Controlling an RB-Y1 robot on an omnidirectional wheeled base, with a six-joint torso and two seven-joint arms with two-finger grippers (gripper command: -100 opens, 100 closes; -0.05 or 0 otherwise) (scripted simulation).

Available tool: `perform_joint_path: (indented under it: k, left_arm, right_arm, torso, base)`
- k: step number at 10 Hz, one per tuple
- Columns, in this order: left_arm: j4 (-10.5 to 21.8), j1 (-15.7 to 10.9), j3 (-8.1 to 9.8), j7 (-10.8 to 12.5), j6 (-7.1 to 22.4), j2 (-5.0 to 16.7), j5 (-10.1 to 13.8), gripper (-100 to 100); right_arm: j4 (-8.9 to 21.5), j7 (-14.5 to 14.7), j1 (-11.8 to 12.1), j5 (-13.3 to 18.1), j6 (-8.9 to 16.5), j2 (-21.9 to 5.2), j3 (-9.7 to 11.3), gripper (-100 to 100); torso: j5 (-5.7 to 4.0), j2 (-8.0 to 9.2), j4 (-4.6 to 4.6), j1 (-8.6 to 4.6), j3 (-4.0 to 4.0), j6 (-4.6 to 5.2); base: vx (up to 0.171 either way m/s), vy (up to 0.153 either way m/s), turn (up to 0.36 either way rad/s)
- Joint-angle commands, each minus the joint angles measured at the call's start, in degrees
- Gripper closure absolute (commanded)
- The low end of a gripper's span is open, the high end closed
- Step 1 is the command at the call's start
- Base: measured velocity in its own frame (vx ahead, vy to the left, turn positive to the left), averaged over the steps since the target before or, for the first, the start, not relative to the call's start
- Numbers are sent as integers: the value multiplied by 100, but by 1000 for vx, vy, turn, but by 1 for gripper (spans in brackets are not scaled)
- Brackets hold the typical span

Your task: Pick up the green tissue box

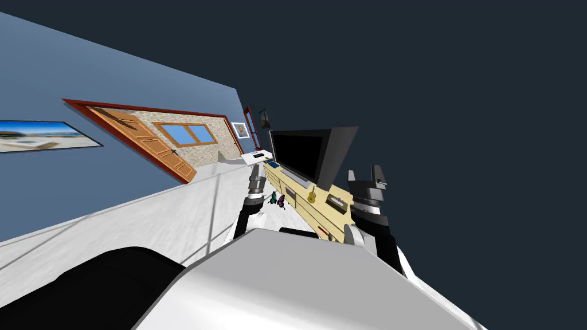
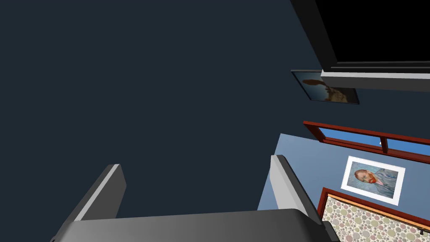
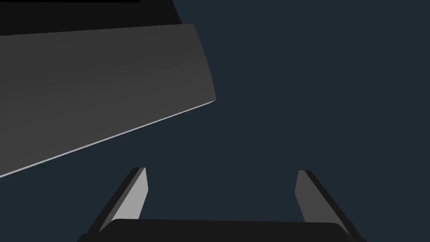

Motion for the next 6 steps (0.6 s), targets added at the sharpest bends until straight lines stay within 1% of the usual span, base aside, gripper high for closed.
perform_joint_path:
  k: [1,3,6]
  left_arm:
    - [0,0,0,0,0,0,0,0]
    - [0,0,0,0,0,0,0,0]
    - [0,0,0,0,0,0,0,0]
  right_arm:
    - [151,-160,-160,69,72,-221,-183,-100]
    - [374,-398,-397,171,179,-446,-450,-100]
    - [867,-899,-889,398,415,-766,-996,-100]
  torso:
    - [0,0,0,0,0,0]
    - [1,-3,-1,5,-2,1]
    - [2,-5,-1,10,-3,1]
  base:
    - [1,11,-81]
    - [5,28,-95]
    - [8,38,-131]
